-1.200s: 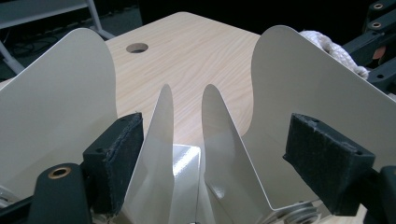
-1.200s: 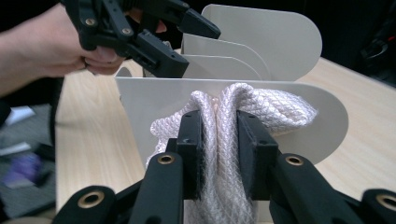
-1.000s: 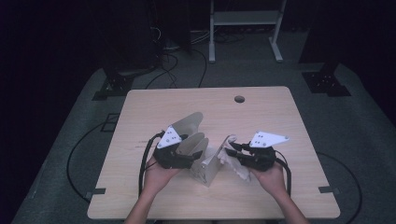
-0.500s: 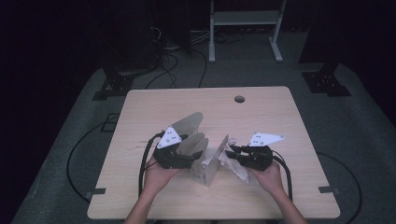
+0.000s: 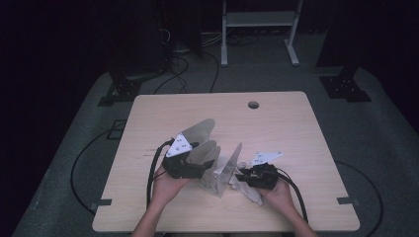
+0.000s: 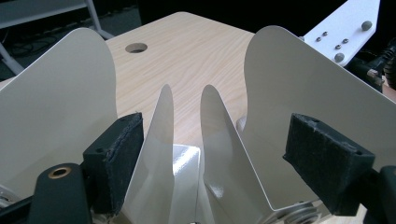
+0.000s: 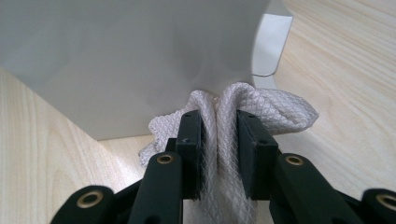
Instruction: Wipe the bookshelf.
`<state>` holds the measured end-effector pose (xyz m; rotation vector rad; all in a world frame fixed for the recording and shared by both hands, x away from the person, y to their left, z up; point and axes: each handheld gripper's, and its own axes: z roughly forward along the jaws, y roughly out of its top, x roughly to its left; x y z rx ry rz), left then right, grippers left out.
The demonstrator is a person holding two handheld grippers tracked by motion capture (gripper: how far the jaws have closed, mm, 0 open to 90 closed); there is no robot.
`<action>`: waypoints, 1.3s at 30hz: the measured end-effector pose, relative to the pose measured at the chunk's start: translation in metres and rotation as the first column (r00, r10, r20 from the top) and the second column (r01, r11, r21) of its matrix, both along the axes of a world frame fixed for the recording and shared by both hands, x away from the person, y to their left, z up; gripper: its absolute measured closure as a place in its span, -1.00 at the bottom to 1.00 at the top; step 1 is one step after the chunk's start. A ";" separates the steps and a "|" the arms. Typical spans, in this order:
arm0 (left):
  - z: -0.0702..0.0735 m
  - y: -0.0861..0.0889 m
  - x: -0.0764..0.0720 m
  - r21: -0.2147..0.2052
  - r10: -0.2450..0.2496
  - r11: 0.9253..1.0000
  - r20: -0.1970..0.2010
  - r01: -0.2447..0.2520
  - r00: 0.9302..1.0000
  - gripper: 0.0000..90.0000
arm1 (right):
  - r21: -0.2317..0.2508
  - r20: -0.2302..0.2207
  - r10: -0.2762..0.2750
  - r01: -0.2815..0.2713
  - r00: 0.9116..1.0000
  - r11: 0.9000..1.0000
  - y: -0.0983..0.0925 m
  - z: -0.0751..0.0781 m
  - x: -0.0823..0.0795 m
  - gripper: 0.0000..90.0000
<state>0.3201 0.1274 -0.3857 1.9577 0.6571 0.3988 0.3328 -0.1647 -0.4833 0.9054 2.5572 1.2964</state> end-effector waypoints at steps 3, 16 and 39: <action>0.000 0.000 0.000 -0.002 0.000 1.000 0.001 0.000 1.000 -0.56 | 0.004 -0.013 -0.044 0.044 0.999 0.999 -0.007 -0.001 0.006 0.59; 0.000 0.000 0.000 -0.002 0.001 1.000 0.000 -0.001 1.000 -0.56 | -0.008 -0.004 -0.011 0.011 1.000 1.000 -0.001 -0.001 -0.001 0.59; -0.001 0.000 0.000 -0.007 0.000 1.000 -0.002 0.000 1.000 -0.57 | 0.014 -0.006 -0.007 0.007 1.000 1.000 0.001 -0.002 -0.002 0.59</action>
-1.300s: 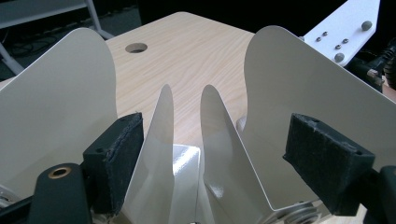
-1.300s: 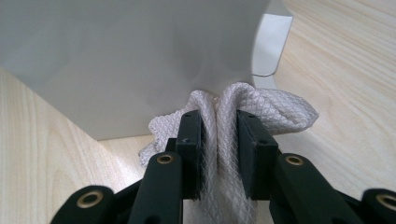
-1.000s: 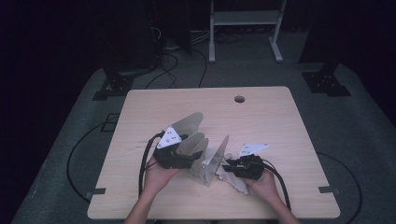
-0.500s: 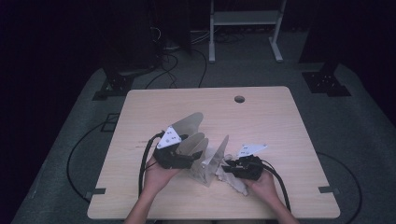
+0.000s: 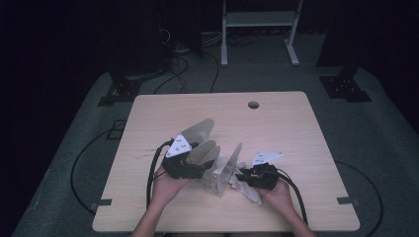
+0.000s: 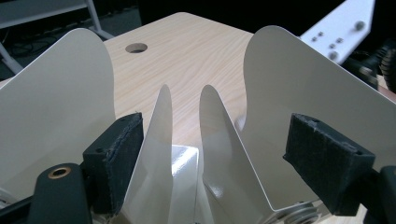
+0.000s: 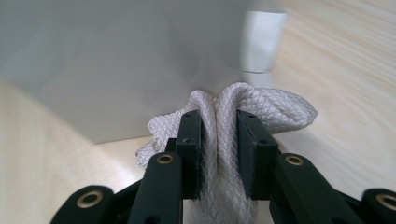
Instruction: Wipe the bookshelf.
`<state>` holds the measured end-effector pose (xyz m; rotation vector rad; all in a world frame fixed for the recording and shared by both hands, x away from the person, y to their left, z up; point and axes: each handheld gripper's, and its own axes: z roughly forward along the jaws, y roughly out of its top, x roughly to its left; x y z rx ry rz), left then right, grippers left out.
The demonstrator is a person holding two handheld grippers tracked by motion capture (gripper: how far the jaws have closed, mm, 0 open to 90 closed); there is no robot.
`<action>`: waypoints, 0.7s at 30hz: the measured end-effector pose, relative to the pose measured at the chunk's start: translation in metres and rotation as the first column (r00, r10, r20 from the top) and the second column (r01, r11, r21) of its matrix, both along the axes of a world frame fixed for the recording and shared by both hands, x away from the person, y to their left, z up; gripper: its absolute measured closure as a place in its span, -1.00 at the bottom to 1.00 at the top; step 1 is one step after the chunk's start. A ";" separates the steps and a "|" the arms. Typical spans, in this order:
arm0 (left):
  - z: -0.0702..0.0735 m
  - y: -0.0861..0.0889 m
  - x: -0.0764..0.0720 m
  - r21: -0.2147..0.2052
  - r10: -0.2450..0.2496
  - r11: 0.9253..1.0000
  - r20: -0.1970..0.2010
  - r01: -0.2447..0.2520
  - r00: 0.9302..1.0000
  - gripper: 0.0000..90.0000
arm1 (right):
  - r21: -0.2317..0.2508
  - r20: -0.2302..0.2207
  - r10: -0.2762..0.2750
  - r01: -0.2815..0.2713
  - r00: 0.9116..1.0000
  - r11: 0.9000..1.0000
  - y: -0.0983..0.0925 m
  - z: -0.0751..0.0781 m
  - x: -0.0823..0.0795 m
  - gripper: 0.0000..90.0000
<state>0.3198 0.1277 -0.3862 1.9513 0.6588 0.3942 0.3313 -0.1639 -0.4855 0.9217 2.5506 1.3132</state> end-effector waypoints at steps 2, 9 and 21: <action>0.000 0.000 0.000 0.000 0.000 1.000 0.000 0.000 1.000 -0.57 | -0.004 0.001 -0.011 0.011 1.000 1.000 0.000 0.001 0.000 0.59; 0.000 0.000 0.000 -0.001 -0.001 1.000 -0.001 0.001 1.000 -0.57 | 0.065 0.037 -0.007 0.004 0.999 0.998 -0.007 0.018 -0.003 0.59; 0.000 0.000 0.000 0.000 0.002 1.000 -0.003 -0.002 1.000 -0.57 | 0.208 0.192 -0.005 -0.036 0.981 0.977 -0.022 0.084 -0.012 0.59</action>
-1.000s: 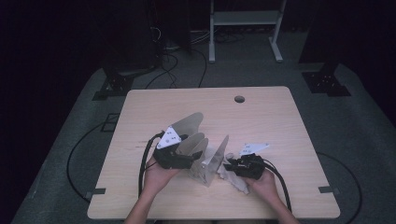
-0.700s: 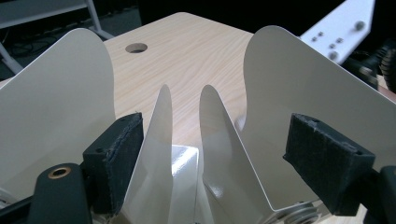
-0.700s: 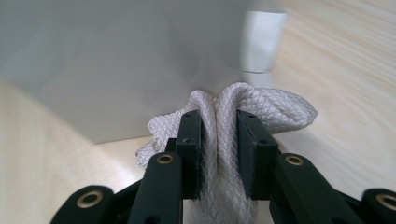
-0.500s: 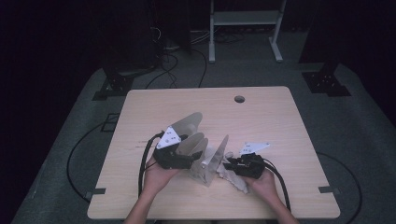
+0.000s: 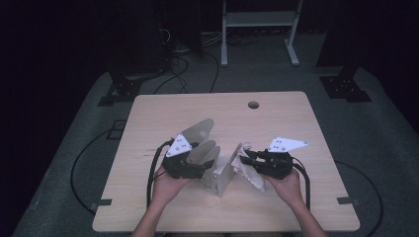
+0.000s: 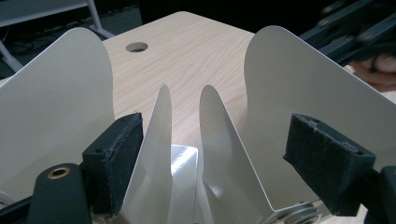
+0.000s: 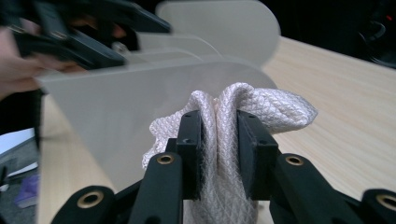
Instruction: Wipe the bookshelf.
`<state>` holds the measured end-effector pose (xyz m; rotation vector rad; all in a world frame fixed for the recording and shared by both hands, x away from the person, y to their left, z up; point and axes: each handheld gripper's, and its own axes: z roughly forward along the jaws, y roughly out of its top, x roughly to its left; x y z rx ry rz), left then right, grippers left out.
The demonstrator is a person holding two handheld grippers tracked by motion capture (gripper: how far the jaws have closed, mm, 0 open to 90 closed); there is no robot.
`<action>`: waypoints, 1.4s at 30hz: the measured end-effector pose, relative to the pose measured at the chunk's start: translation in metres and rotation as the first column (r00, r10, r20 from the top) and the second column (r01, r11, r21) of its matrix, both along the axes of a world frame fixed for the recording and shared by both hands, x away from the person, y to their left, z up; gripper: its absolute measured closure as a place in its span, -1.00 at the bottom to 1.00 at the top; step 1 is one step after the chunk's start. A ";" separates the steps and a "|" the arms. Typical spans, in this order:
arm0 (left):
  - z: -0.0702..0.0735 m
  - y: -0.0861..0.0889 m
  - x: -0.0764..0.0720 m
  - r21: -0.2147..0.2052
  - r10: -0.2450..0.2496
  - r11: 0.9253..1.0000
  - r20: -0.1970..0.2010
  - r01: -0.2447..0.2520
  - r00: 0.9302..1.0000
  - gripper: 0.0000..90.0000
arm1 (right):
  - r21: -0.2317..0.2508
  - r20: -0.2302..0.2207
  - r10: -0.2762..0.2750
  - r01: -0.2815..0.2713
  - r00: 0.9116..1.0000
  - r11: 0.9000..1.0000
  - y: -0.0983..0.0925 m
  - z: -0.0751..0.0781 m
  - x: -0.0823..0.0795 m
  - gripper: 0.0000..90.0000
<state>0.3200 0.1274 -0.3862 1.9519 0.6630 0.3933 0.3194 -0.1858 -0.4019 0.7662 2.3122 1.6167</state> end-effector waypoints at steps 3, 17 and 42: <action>0.000 0.000 0.000 0.005 0.000 1.000 -0.002 0.000 1.000 -0.57 | 0.023 -0.009 -0.002 0.002 1.000 1.000 0.001 0.005 0.002 0.59; 0.000 -0.001 0.000 0.009 0.000 1.000 -0.003 0.000 1.000 -0.58 | 0.023 -0.002 0.103 -0.103 0.995 0.994 0.011 0.015 -0.006 0.59; 0.000 -0.001 0.000 0.008 0.002 1.000 -0.004 -0.002 1.000 -0.58 | -0.015 0.027 0.079 -0.079 0.996 0.997 0.021 0.009 -0.027 0.59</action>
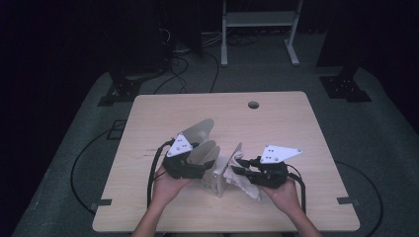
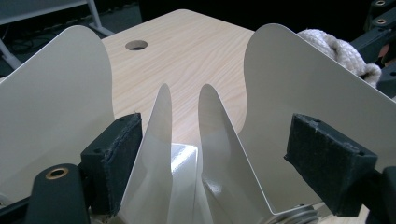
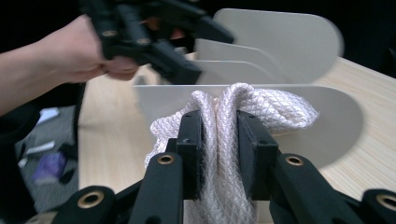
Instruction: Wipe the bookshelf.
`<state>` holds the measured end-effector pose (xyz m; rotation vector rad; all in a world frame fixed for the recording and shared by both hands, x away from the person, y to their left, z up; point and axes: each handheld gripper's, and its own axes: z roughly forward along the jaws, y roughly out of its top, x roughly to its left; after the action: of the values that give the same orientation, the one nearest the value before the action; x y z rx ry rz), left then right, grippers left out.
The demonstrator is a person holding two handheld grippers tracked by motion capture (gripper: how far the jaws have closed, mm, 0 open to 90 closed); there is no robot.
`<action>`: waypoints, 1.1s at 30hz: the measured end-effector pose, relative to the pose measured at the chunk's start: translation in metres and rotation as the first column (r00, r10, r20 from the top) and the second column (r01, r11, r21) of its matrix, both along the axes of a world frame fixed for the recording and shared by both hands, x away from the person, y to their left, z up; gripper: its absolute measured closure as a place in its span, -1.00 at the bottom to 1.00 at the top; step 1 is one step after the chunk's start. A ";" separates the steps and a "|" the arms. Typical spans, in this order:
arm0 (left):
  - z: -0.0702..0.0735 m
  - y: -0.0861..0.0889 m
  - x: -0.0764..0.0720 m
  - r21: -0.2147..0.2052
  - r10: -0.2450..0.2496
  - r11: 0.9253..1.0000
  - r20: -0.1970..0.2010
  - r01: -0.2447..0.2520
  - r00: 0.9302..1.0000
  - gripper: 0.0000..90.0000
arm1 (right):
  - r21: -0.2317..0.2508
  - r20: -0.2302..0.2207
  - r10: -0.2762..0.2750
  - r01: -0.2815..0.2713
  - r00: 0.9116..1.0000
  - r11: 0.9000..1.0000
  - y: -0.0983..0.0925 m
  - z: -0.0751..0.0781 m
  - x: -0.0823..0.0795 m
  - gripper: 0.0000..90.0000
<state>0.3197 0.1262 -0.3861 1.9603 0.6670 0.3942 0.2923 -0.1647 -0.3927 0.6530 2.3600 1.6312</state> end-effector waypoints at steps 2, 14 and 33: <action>0.000 -0.001 0.000 0.002 0.003 1.000 0.003 -0.003 1.000 -0.59 | -0.006 0.020 0.047 -0.047 0.999 0.999 0.011 -0.001 -0.011 0.59; 0.000 0.000 0.000 0.001 0.005 1.000 0.002 -0.005 1.000 -0.60 | -0.018 0.019 0.046 -0.045 0.999 0.999 0.012 -0.001 -0.011 0.58; -0.001 0.000 -0.001 -0.001 0.006 1.000 0.003 -0.006 1.000 -0.60 | -0.012 0.010 0.046 -0.046 0.999 0.999 0.013 0.004 -0.013 0.59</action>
<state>0.3191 0.1260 -0.3868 1.9568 0.6710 0.3996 0.2789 -0.1517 -0.3887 0.5907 2.3922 1.6344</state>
